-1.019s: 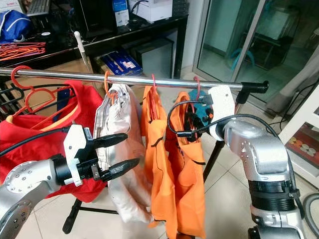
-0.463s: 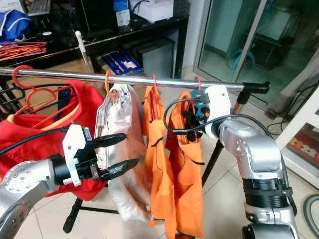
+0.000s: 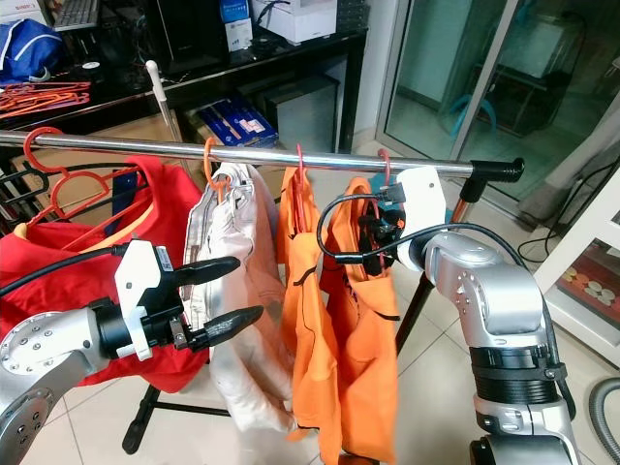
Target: Hang hanger
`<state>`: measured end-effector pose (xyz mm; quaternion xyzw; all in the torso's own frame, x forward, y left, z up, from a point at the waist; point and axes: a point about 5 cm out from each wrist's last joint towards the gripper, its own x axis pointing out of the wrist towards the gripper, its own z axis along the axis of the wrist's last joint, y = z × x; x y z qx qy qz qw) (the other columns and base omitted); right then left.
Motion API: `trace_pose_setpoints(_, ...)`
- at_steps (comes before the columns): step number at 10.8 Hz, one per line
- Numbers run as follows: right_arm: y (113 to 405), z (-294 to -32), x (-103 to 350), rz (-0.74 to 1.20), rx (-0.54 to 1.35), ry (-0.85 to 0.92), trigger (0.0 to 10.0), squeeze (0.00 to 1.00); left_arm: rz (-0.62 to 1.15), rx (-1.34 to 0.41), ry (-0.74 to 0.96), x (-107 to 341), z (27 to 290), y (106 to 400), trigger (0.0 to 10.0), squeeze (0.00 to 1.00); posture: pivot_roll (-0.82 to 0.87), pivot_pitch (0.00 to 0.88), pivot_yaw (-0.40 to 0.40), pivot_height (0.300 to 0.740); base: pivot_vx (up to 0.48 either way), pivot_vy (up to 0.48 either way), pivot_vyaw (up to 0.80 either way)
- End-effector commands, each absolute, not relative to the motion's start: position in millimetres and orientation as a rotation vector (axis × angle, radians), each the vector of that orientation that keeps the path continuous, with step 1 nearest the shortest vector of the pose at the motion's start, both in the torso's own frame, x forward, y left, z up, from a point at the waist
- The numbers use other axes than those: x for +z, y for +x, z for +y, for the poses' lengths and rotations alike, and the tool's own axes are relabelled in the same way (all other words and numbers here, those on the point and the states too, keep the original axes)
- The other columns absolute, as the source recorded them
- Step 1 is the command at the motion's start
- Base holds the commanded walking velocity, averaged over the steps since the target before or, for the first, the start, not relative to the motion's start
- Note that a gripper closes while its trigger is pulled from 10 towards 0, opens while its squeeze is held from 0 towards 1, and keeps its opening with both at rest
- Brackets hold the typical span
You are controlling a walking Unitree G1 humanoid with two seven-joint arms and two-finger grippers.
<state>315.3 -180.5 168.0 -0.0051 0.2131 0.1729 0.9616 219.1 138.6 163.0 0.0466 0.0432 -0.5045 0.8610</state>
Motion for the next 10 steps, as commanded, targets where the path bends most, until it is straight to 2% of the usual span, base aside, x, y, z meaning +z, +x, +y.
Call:
trace_pose_setpoints(1, 320.0, -179.6, 175.2, 0.401, 0.354, -0.016, 0.0, 0.0, 0.081, -1.057, 0.117, 166.7, 141.2, 217.8, 10.0, 0.0, -0.16, 0.0, 0.028, 0.74, 0.0, 0.0, 0.0)
trace_pose_setpoints(10, 321.4, -178.2, 178.1, 0.386, 0.368, -0.023, 0.0, 0.0, 0.076, -1.082, 0.12, 167.4, 137.6, 219.3, 10.0, 0.0, -0.17, 0.0, 0.039, 0.74, 0.0, 0.0, 0.0)
